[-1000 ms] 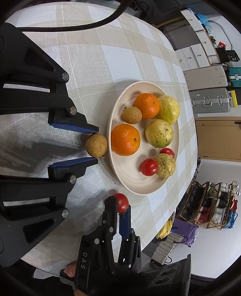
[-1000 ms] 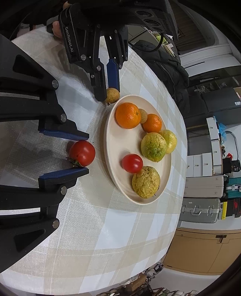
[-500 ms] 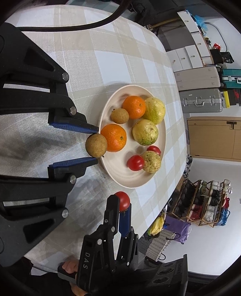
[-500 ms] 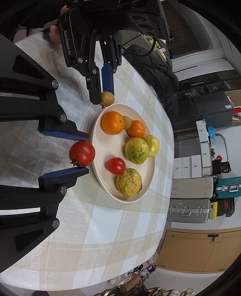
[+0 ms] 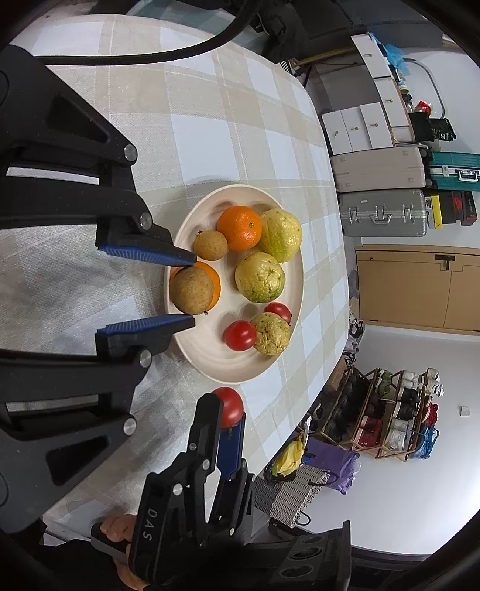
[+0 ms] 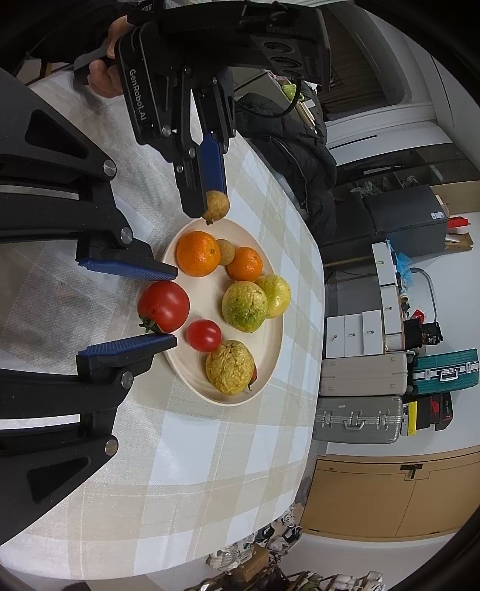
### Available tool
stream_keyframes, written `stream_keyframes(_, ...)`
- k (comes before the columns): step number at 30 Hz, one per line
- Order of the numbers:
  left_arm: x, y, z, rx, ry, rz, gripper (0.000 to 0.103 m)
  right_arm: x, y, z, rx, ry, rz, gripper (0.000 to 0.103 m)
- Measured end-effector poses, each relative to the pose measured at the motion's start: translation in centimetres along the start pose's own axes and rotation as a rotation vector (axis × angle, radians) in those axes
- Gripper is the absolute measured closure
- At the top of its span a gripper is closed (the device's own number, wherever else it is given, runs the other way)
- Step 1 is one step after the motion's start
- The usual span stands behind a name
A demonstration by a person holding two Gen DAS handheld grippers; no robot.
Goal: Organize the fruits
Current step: 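Carry the tomato with the right gripper while the left gripper carries the brown fruit over the plate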
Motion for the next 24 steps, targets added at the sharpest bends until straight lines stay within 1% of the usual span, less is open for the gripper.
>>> stream_keyframes(10,-1.6,-1.5,0.3,0.025,-0.005,0.020,0.079,-0.8,-0.6,0.9,-0.043,-0.017,0.003,0.073)
stream_keyframes(17,-3.1,-2.3,0.3,0.029,-0.019,0.019,0.079,-1.4,-1.0,1.8,-0.086,-0.022,0.009,0.073)
stream_keyframes(24,-4.3,-2.8,0.1,0.040,-0.025,0.016,0.079,-1.9,-1.4,2.0,-0.083,-0.015,0.008,0.073)
Point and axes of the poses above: each gripper's, at about its wrist camera, not at the fingertips, and x roughly against the way its jaws point, z to its right, y to its underside, the point moved 5 cm from there along -x, roughly the way its jaws point, and after that the axes turned 4 degrees about x, right-handed, at the moved point
